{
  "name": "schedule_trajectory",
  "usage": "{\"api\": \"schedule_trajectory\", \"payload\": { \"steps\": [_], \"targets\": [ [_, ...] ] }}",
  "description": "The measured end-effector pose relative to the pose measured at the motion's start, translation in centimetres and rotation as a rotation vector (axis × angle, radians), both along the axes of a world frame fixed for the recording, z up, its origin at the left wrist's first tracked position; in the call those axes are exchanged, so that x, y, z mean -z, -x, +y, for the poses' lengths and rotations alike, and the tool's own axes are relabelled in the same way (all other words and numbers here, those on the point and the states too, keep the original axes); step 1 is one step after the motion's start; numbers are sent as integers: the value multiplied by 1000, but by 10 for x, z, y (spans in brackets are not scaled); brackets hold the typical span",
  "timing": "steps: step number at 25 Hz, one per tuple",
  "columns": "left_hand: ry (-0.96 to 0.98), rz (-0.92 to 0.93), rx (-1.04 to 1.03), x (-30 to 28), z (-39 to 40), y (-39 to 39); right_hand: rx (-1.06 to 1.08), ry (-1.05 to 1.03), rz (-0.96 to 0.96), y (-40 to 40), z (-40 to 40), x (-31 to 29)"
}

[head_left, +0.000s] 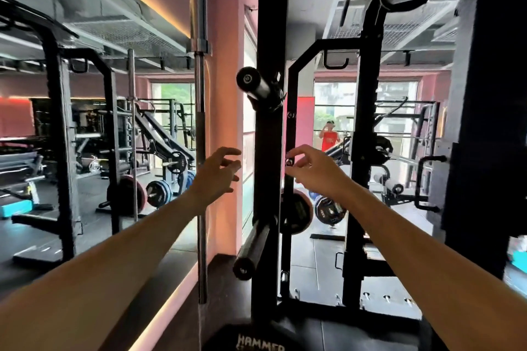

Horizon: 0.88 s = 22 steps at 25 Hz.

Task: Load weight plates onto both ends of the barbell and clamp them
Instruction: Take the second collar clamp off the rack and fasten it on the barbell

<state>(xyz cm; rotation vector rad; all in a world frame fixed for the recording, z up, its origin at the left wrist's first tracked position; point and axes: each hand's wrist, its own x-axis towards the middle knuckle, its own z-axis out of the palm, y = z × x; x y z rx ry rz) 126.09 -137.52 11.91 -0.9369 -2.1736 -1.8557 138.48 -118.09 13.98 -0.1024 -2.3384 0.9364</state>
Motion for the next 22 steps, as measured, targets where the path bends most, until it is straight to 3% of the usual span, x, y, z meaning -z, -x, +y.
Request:
{"api": "schedule_trajectory", "payload": {
  "steps": [9, 15, 22],
  "targets": [
    [-320, -101, 138, -104, 70, 95, -30, 26, 195, 107, 35, -90],
    [-253, -76, 226, -109, 84, 101, -91, 155, 241, 136, 24, -95],
    [-334, -18, 222, -109, 42, 50, -111, 214, 377, 90, -22, -90]
  ]
}}
